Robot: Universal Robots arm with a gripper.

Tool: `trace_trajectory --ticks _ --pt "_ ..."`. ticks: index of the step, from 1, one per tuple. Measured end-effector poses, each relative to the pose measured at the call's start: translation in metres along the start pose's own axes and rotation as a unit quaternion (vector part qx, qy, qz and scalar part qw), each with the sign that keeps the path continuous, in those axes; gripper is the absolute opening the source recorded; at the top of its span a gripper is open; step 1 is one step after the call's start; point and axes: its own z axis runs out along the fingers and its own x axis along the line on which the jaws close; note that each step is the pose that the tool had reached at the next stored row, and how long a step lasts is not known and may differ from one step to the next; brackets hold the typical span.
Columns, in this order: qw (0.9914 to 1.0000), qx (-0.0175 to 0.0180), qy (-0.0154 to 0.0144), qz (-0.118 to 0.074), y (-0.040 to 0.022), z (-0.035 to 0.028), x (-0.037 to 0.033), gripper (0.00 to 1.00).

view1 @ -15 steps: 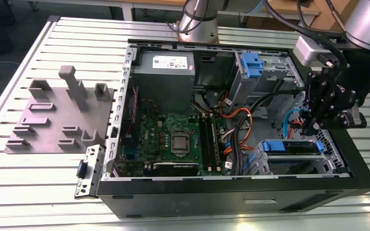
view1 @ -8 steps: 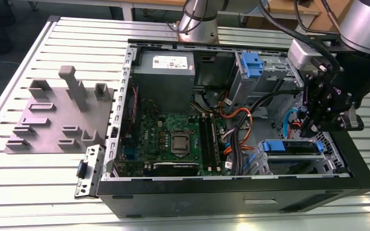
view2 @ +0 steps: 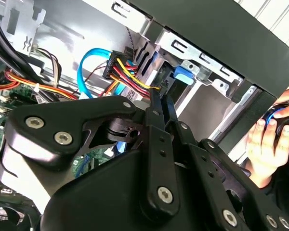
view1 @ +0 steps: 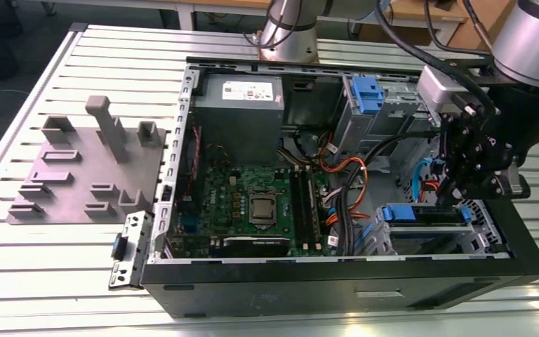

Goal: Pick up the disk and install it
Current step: 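Insert the first disk wire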

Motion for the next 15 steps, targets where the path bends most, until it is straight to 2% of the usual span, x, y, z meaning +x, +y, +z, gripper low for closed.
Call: trace_trajectory --ticks 2,5,7,9,15 --pt "0.99999 0.0033 -0.0007 0.000 0.0012 0.0004 0.0004 0.16" --pt "0.99994 0.0106 -0.0026 0.001 0.0037 0.0008 0.0005 0.16" --pt "0.99989 0.0142 -0.0030 0.002 0.0053 0.0010 0.0008 0.16" --pt "0.99988 0.0154 -0.0031 0.002 0.0057 0.0019 0.0012 0.16" --pt "0.99987 0.0155 -0.0031 0.002 0.0059 0.0041 0.0023 0.16"
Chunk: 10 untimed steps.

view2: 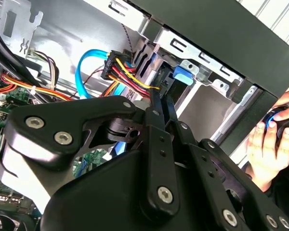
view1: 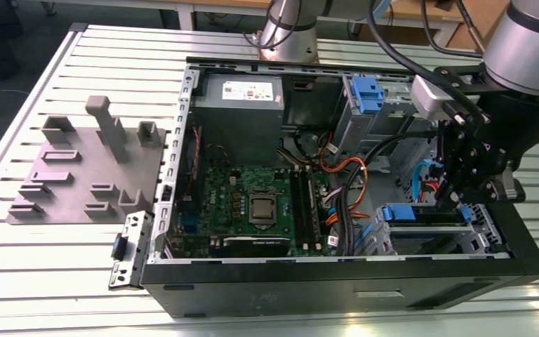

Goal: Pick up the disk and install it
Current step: 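Insert the first disk wire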

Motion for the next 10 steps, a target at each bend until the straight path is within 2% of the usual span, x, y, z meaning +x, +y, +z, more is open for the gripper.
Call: trace_trajectory --ticks 10 --pt "1.00000 0.0000 0.0000 0.000 0.0003 0.0025 0.0019 0.16"
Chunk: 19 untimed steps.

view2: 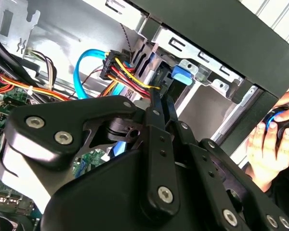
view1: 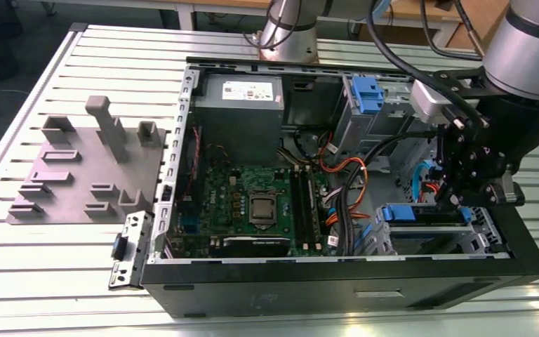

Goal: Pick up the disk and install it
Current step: 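Insert the first disk wire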

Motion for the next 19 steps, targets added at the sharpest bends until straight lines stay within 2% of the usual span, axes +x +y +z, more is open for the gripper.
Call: trace_trajectory --ticks 7,13,14,18,19 --pt "1.00000 0.0000 -0.0004 0.000 0.0006 0.0041 0.0015 0.16" --pt "1.00000 0.0000 -0.0005 0.000 0.0006 0.0044 0.0016 0.17" --pt "1.00000 0.0000 -0.0005 0.000 0.0005 0.0035 0.0017 0.24" --pt "1.00000 -0.0005 -0.0009 0.000 -0.0005 -0.0059 0.0028 0.24" --pt "1.00000 -0.0006 -0.0013 0.000 -0.0005 -0.0062 0.0028 0.24"
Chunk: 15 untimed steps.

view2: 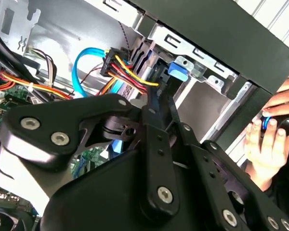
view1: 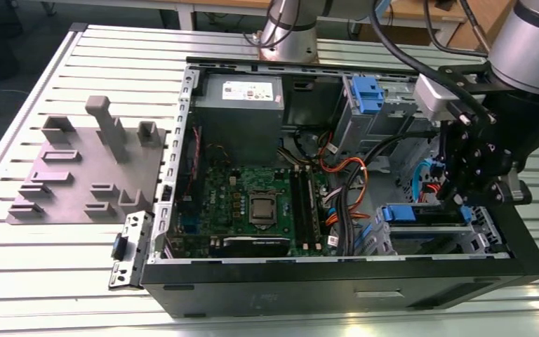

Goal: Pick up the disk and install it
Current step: 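Insert the first disk wire, then insert the second disk wire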

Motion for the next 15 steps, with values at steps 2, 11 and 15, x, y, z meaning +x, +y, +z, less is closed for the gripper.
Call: trace_trajectory --ticks 2,11,15 --pt "1.00000 -0.0001 -0.0005 0.000 0.0000 0.0000 0.0000 0.16" --pt "1.00000 -0.0001 -0.0009 0.000 0.0000 -0.0002 0.0000 0.11" --pt "1.00000 -0.0001 -0.0010 0.000 0.0000 -0.0002 0.0000 0.11"
